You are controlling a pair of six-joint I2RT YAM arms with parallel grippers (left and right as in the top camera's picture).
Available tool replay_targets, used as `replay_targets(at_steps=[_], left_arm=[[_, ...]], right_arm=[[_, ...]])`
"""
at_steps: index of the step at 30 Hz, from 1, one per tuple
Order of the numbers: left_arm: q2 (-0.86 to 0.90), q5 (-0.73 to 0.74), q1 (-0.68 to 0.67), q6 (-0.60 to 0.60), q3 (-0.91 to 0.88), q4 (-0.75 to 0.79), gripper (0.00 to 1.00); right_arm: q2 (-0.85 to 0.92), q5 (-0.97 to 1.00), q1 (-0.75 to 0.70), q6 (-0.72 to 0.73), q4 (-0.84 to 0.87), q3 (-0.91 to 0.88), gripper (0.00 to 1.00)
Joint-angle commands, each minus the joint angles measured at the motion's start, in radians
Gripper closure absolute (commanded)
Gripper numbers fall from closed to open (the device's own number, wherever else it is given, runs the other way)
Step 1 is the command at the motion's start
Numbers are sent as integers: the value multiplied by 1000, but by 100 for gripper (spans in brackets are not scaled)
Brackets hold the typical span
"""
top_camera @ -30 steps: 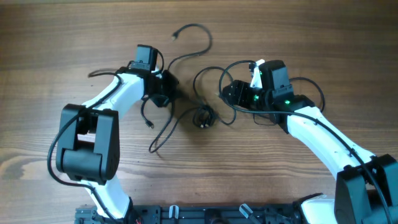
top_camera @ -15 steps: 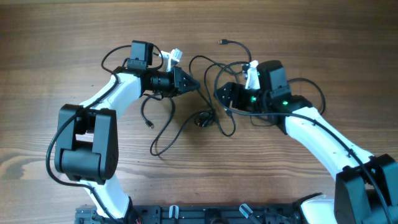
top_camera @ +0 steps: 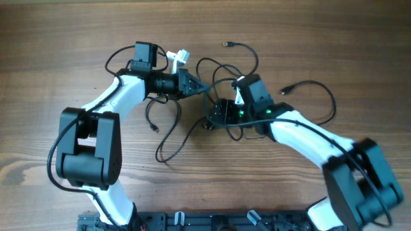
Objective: Untangle cables
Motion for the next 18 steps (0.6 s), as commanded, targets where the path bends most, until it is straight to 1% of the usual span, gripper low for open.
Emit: replay_targets(at_steps=[1,2,3,6,9,14,15,18], left_arm=[[3,38,37,24,-3,-6,96],[3,38,47,24,-3,-10,96],[3,38,60,24,-3,-13,96],[3,37,105,25,-3,-28,96],[3,37,161,25,-3,-47,96],[3,34,238,25,-3,-60,96],[3,34,270,25,-3,-68,96],[3,34,308,25,-3,-73,96]], right_arm=[[50,30,2,60,53,8,61],[50,36,1,59,61,8,67],[49,42,1,58,69,8,71],[48,45,1,52,76,8,76],[48,45,1,47,75,8,88],[48,45,1,46,75,8,94],[48,45,1,46,75,8,95],[49,45,1,45,74,8,96]])
